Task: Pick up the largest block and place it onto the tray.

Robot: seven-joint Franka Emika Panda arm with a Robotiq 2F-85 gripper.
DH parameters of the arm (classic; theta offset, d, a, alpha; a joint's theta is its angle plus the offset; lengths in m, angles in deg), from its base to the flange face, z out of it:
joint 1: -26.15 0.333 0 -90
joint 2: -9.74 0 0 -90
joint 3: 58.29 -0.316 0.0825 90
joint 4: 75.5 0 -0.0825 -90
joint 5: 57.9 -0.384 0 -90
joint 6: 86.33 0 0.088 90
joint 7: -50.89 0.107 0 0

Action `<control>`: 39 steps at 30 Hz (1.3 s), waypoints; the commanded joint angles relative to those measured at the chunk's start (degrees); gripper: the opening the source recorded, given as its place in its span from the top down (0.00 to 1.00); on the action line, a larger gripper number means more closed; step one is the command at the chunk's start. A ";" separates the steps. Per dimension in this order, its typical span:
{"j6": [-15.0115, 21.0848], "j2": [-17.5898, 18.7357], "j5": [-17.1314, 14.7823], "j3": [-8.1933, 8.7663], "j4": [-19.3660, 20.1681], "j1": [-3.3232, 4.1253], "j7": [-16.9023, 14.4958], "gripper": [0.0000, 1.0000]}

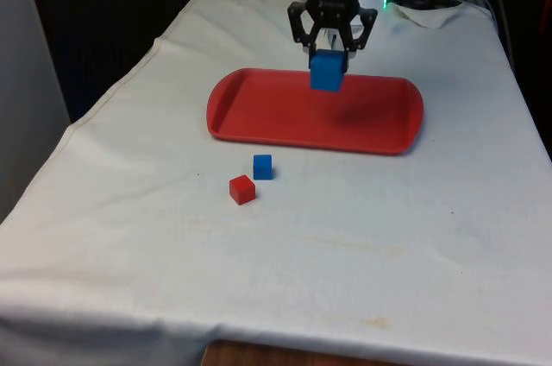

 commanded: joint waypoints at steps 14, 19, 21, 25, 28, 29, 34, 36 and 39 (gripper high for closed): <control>6.36 -0.57 -1.09 2.18 6.53 -0.86 -5.10 1.00; 7.79 0.57 -1.83 2.06 7.62 -0.97 -6.13 1.00; 7.16 1.03 -0.52 2.58 7.22 -0.74 -5.16 1.00; 9.57 3.04 -4.41 1.20 7.79 -1.15 -7.56 1.00; 10.37 4.53 -6.42 0.63 7.68 -1.26 -8.88 1.00; 10.66 4.98 -7.10 0.52 7.68 -1.26 -9.34 1.00; 11.92 6.82 -10.49 -0.11 7.45 -1.38 -11.75 1.00; 12.26 7.28 -11.69 -0.17 7.39 -1.32 -12.66 1.00; 12.26 8.48 -12.20 0.52 7.05 -0.74 -13.06 1.00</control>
